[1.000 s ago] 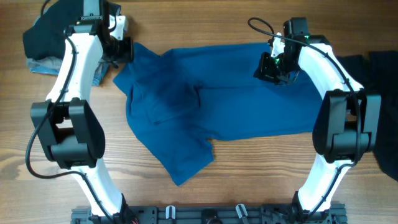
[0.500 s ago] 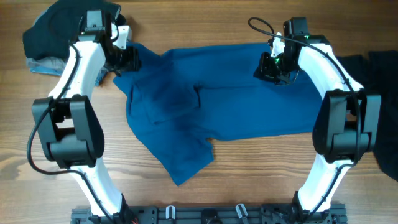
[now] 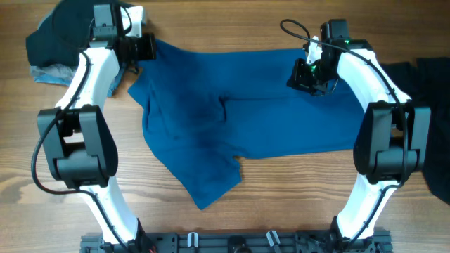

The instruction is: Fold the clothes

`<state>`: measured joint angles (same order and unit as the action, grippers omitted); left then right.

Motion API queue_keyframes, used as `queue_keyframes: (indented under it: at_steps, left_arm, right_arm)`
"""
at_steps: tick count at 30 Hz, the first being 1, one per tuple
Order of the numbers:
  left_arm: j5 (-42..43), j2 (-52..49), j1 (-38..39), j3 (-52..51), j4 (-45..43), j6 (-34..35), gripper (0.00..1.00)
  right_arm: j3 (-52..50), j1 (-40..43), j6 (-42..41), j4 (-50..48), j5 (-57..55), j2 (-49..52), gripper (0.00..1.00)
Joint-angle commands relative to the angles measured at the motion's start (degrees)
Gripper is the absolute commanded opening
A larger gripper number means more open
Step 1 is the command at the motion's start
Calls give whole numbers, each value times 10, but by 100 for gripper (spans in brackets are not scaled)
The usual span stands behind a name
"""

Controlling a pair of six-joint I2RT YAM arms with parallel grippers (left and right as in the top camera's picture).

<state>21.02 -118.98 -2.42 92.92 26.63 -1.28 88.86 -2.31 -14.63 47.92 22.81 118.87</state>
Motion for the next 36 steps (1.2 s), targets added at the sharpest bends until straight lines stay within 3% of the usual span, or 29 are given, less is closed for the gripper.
queue_keyframes:
  at_steps: [1, 10, 11, 13, 16, 18, 25, 28, 32, 34, 36]
  left_arm:
    - [-3, -24, 13, -1, -26, 20, 5]
    - [-35, -82, 23, -1, -100, 26, 17]
    - [-35, -83, 23, -1, -117, 34, 23]
    - [-34, -83, 23, -1, -148, 38, 58]
    - [-33, -82, 24, 4, -162, 40, 68]
    - [-33, -77, 24, 15, -136, 39, 69]
    - [-46, -39, 21, 48, 79, -11, 71]
    - [-76, -20, 21, 48, 96, -30, 87]
    - [-76, 20, 21, 53, 90, -30, 95]
    - [-76, 37, 19, 53, 108, -30, 96]
    - [-76, 49, 14, 53, 159, -28, 93]
  right_arm:
    - [4, 0, 3, -8, -10, -8, 22]
    - [4, 0, -5, -11, -10, -8, 22]
    - [4, 0, -5, -12, -10, -7, 22]
    - [4, 0, -5, -12, -10, -8, 24]
    - [4, 0, -5, -11, -10, -8, 25]
    - [4, 0, -5, -10, -10, -8, 29]
    - [4, 0, -6, 11, -10, -8, 32]
    - [4, 0, -4, 19, -10, -8, 33]
    - [4, 1, -24, 26, -29, -7, 38]
    - [4, 5, -59, 42, -91, -7, 28]
    - [3, 17, -83, 57, -144, 1, 6]
